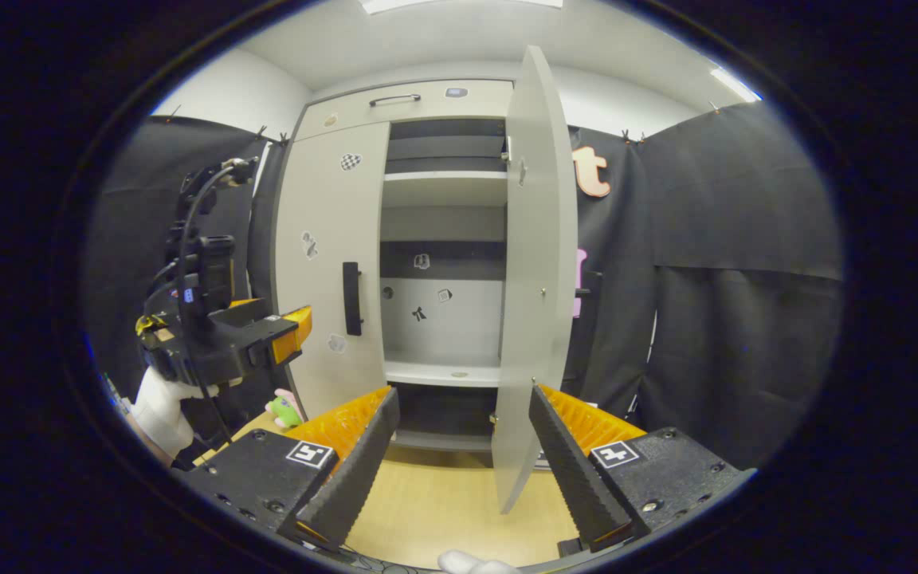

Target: Open the right door of the double-door shoe cabinet with the right hand, and open the left door with the left hand.

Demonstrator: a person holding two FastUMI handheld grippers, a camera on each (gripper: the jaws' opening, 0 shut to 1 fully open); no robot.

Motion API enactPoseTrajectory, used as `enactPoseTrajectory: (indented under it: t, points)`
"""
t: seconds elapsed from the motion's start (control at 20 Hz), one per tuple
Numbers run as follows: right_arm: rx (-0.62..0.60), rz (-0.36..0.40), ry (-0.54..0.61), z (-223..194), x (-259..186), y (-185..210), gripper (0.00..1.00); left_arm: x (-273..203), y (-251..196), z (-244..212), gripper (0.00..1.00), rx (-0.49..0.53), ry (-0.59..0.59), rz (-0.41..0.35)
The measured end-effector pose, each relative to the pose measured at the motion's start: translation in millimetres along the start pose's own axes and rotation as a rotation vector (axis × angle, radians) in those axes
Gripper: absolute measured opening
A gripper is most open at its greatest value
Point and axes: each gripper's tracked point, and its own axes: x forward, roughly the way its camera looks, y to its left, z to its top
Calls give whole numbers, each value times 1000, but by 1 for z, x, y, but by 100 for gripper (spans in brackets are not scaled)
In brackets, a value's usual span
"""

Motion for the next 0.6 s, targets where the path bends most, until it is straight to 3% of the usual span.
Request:
enactPoseTrajectory:
  t: [0.4, 0.6]
  points:
    - [-4, -130, 12, 0, -4, -25, 100, 90, -17, -11, 96, -27, 18, -14]
    - [-8, -158, 39, -3, -5, -30, 100, 114, -27, -13, 95, -30, 16, -22]
